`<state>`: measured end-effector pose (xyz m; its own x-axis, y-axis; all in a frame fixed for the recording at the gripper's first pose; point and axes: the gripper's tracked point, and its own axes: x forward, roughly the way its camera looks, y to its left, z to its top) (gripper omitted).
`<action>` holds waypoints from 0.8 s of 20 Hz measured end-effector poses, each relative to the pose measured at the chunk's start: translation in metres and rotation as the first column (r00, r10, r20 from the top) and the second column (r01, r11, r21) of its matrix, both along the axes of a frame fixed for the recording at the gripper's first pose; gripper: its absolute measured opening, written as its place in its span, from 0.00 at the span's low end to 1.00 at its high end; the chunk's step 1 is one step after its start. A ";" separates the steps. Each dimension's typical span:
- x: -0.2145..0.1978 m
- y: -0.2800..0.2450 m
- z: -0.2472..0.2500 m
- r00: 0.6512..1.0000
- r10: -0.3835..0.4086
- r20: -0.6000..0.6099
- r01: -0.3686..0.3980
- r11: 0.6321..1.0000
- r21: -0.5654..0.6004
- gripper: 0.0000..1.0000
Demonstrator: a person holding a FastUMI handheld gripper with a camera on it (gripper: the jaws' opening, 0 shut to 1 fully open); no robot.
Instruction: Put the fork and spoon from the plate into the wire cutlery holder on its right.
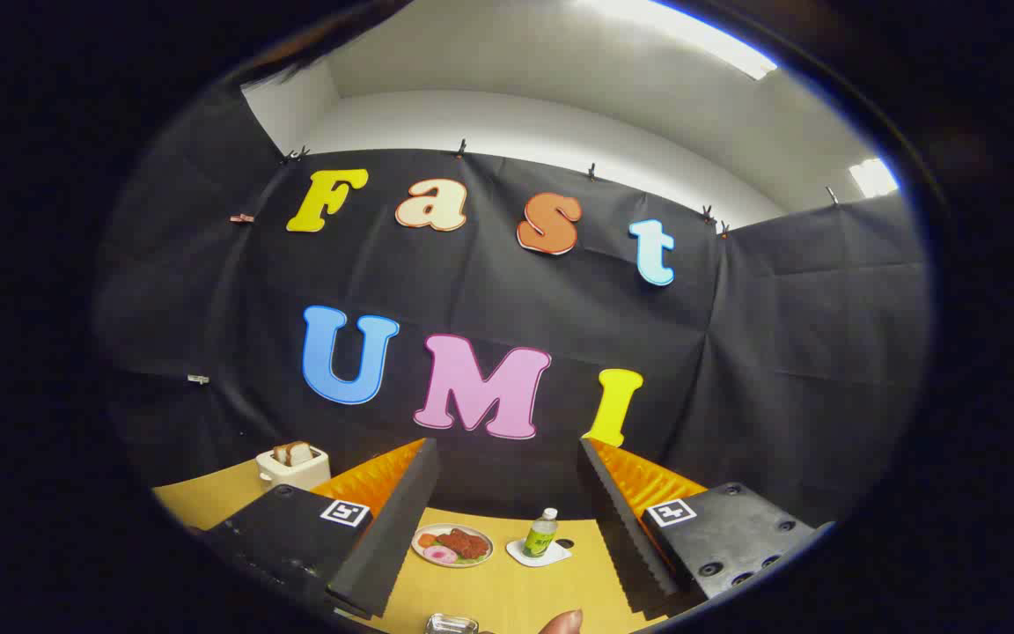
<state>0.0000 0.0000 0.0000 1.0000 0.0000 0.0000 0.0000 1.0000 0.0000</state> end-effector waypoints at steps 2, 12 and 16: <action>0.000 -0.001 -0.016 1.000 0.009 -0.012 -0.009 1.000 -0.010 0.98; -0.005 0.018 -0.039 0.998 -0.004 -0.056 0.002 0.999 -0.033 0.98; -0.011 0.032 -0.037 0.996 -0.053 -0.067 0.050 0.998 -0.039 0.98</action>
